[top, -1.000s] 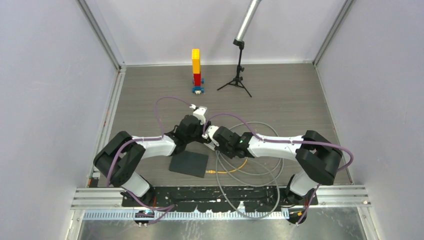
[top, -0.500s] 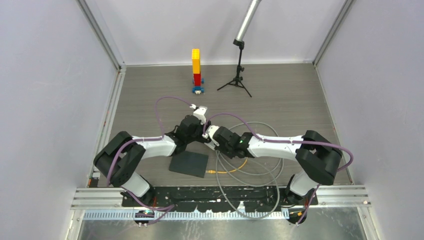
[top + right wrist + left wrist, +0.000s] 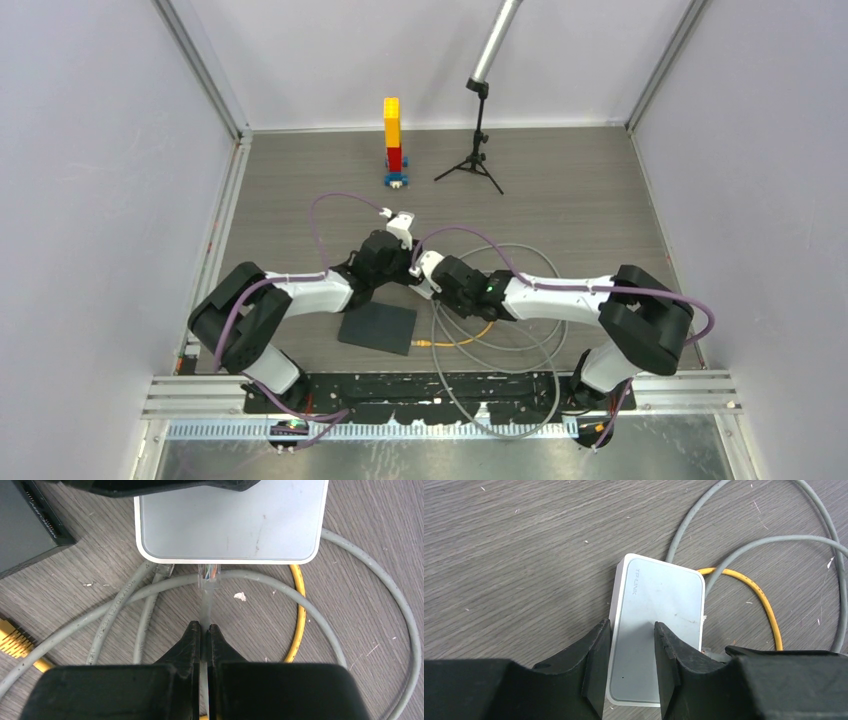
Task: Insert the plug into the switch port
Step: Insert the connector into the switch port.
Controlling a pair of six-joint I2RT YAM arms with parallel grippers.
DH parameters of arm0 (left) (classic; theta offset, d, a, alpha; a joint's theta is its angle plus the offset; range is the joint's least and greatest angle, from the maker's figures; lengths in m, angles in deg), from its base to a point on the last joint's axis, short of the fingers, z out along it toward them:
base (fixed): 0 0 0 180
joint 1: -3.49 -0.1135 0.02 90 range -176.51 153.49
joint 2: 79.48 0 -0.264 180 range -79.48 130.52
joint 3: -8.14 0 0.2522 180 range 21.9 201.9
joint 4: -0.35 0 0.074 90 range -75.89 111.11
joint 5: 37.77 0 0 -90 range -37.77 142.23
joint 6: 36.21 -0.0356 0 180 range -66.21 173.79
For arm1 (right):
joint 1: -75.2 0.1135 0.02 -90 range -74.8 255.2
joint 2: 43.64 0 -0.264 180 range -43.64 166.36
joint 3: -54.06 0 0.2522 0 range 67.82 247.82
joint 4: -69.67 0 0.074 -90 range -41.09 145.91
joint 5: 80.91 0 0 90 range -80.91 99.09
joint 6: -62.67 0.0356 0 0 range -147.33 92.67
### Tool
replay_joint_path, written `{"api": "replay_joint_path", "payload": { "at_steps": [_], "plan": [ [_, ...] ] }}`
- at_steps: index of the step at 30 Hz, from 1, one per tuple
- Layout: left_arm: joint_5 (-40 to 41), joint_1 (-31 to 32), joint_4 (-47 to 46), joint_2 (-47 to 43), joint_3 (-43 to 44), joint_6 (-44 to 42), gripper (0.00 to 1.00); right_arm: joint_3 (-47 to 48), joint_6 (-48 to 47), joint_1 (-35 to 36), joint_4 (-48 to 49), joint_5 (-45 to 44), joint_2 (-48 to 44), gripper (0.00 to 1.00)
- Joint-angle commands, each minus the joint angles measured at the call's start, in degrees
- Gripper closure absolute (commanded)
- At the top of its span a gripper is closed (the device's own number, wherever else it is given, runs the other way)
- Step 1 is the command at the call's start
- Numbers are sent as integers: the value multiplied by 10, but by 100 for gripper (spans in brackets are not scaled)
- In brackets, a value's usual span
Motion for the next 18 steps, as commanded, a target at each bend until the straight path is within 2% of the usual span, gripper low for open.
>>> {"api": "replay_joint_path", "payload": {
  "at_steps": [1, 18],
  "plan": [
    [-105, 40, -12, 14, -2, 27, 63, 2, 9, 4, 208, -6, -46, 100],
    [-115, 43, -13, 18, -3, 18, 66, 25, 0, 3, 232, -15, -39, 99]
  ]
}}
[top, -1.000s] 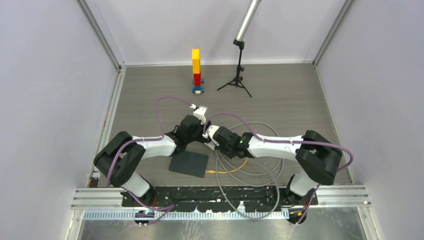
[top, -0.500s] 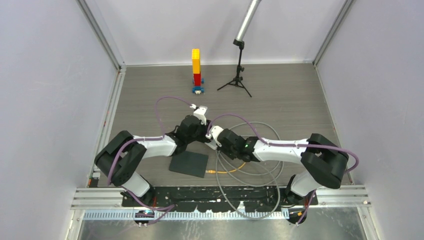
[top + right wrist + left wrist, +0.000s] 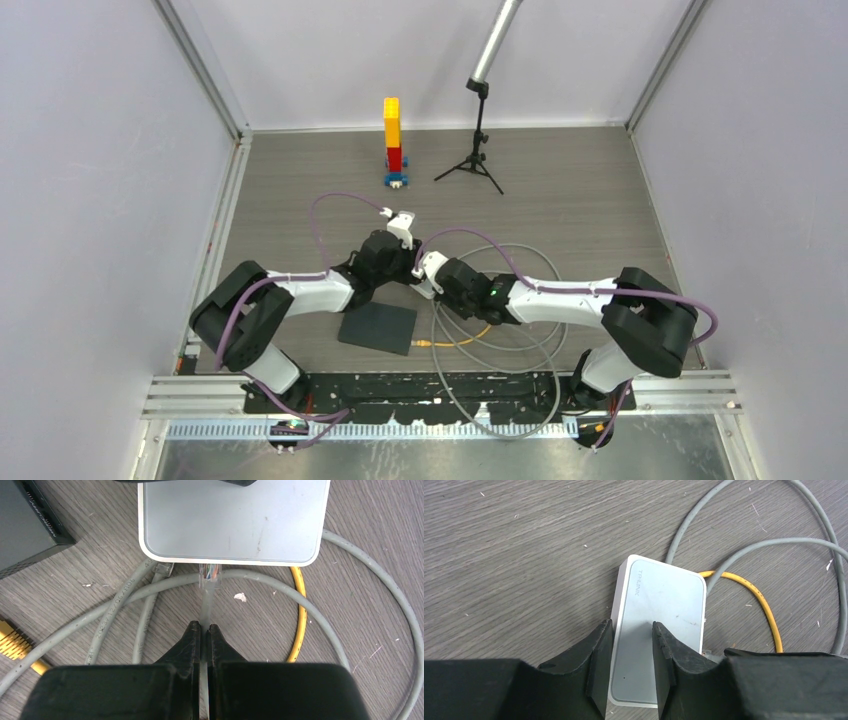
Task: Insert the plug into the switch port
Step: Insert the connector into the switch port.
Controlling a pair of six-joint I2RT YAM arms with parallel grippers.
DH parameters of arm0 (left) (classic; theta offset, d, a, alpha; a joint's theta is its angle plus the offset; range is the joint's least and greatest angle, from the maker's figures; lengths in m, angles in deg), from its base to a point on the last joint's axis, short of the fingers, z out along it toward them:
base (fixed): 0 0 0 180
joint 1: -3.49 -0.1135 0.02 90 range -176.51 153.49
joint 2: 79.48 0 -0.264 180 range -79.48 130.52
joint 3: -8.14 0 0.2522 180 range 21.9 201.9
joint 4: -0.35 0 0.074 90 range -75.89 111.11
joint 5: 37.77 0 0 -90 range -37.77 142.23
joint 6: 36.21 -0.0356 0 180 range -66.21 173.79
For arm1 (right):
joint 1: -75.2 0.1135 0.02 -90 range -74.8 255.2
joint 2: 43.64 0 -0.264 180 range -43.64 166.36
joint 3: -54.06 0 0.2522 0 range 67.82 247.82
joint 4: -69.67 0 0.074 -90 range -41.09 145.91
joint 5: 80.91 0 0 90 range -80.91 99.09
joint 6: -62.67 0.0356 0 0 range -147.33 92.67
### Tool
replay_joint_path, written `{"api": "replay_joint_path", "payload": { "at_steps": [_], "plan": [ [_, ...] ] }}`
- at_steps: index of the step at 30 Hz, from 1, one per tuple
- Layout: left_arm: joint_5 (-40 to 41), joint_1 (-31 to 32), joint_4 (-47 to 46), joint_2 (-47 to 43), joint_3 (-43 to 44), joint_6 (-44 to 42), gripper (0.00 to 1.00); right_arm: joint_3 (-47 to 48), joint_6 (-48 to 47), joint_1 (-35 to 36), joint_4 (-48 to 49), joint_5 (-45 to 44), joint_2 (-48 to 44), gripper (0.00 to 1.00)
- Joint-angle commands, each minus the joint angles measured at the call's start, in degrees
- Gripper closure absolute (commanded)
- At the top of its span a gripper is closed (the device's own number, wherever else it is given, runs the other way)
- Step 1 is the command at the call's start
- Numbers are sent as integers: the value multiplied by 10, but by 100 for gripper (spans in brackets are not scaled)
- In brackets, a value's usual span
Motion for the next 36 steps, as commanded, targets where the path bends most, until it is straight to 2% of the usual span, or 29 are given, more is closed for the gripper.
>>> {"api": "replay_joint_path", "payload": {
  "at_steps": [1, 19, 30, 36],
  "plan": [
    [-114, 44, -2, 12, -4, 19, 66, 62, 1, 3, 188, -19, -21, 100],
    [-113, 62, -19, -9, -14, 31, 66, 121, 37, -9, 174, -59, 18, 100],
    [-121, 84, -37, -2, -14, 38, 66, 125, 56, -19, 215, -42, 31, 99],
    [-134, 88, -42, 6, -10, 27, 66, 95, 20, -19, 267, 23, 19, 100]
  ]
}}
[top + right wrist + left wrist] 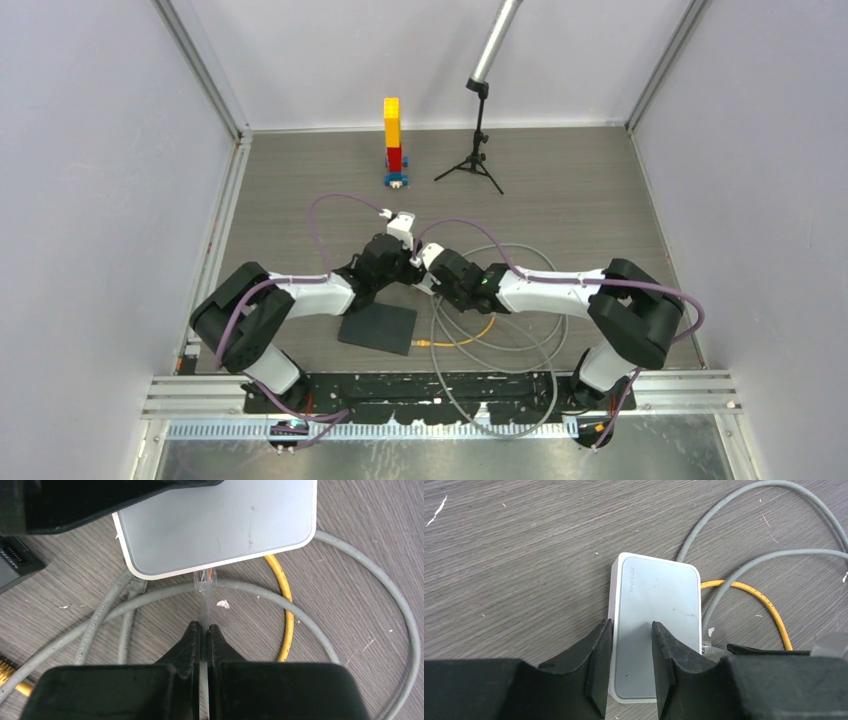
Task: Insert the plug into the switch port
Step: Insert the connector into the switch port.
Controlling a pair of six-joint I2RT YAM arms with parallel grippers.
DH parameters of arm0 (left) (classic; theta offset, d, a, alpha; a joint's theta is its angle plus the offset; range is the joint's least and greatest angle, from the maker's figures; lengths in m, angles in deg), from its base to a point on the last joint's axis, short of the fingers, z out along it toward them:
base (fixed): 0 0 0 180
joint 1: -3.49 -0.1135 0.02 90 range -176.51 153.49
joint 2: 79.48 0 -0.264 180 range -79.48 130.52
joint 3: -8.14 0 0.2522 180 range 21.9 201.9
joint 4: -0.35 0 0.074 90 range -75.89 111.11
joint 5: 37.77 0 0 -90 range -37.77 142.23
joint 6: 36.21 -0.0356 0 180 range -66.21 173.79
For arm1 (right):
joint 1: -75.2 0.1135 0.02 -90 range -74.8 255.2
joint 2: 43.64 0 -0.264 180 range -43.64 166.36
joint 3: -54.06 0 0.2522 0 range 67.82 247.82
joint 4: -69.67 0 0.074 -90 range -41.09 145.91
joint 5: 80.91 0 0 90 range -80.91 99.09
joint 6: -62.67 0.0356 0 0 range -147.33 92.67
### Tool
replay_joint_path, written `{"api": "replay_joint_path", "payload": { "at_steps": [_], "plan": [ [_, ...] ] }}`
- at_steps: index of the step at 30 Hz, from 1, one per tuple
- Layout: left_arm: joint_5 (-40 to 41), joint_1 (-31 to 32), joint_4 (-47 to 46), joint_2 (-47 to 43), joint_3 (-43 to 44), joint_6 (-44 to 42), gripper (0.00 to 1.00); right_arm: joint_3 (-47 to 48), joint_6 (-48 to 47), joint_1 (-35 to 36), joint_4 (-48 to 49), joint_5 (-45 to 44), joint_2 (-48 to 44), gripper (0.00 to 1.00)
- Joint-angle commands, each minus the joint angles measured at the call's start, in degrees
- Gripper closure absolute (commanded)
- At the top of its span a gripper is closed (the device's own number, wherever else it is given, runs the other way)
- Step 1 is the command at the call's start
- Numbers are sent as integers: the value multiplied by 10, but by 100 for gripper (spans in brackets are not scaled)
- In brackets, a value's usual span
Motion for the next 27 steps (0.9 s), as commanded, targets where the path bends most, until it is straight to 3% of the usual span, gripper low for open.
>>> {"api": "replay_joint_path", "payload": {
  "at_steps": [1, 8, 27],
  "plan": [
    [-186, 70, -20, 8, -2, 28, 66, 31, -14, -2, 327, 52, -27, 99],
    [-205, 73, -24, -2, -1, 23, 67, 60, -37, -3, 286, 36, -10, 100],
    [-217, 78, -13, -15, -3, -2, 67, 35, -62, -3, 301, 33, -24, 99]
  ]
}}
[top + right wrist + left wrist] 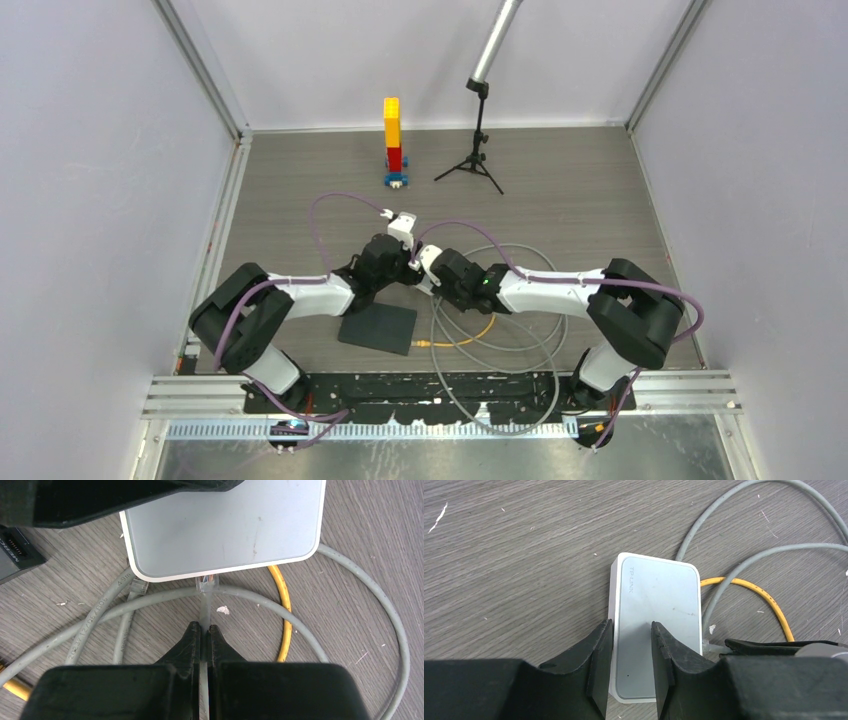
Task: Insert the plug into the switch port
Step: Insert the connector into the switch port.
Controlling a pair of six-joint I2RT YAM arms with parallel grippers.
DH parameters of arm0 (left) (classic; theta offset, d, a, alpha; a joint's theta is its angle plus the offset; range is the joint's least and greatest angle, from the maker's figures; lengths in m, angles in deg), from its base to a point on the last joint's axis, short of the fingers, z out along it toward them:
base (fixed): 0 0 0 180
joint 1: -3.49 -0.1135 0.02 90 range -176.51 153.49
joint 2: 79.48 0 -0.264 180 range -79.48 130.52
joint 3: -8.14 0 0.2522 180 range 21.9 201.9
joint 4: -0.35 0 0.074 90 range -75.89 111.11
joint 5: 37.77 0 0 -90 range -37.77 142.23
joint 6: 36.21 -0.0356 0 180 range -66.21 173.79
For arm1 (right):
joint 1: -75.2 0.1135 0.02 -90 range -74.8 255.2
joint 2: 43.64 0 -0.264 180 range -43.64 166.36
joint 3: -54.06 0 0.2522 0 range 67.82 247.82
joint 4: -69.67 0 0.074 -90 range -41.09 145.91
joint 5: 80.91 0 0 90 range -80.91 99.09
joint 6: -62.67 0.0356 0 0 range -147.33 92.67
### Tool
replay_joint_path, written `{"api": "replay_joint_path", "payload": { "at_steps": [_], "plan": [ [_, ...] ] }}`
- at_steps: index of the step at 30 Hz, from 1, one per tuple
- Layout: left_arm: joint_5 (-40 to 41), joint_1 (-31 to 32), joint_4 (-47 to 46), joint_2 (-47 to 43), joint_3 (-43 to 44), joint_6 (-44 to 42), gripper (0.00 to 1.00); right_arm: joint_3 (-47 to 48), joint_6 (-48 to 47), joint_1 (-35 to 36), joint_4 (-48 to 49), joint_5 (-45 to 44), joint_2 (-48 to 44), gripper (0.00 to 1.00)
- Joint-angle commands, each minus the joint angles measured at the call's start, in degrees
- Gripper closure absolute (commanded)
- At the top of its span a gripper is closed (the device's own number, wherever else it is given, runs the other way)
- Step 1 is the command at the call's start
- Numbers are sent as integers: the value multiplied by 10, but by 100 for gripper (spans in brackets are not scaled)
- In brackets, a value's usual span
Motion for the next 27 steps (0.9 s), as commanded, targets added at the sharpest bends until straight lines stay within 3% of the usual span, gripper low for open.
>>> {"api": "replay_joint_path", "payload": {
  "at_steps": [1, 16, 27],
  "plan": [
    [-216, 77, -10, -10, 1, 18, 67, 46, -17, 3, 282, 9, -22, 99],
    [-255, 102, -31, 13, 12, 21, 68, 53, -33, -3, 362, 36, 3, 100],
    [-134, 84, 55, -11, 5, -21, 66, 26, -18, -4, 230, 37, -51, 100]
  ]
}}
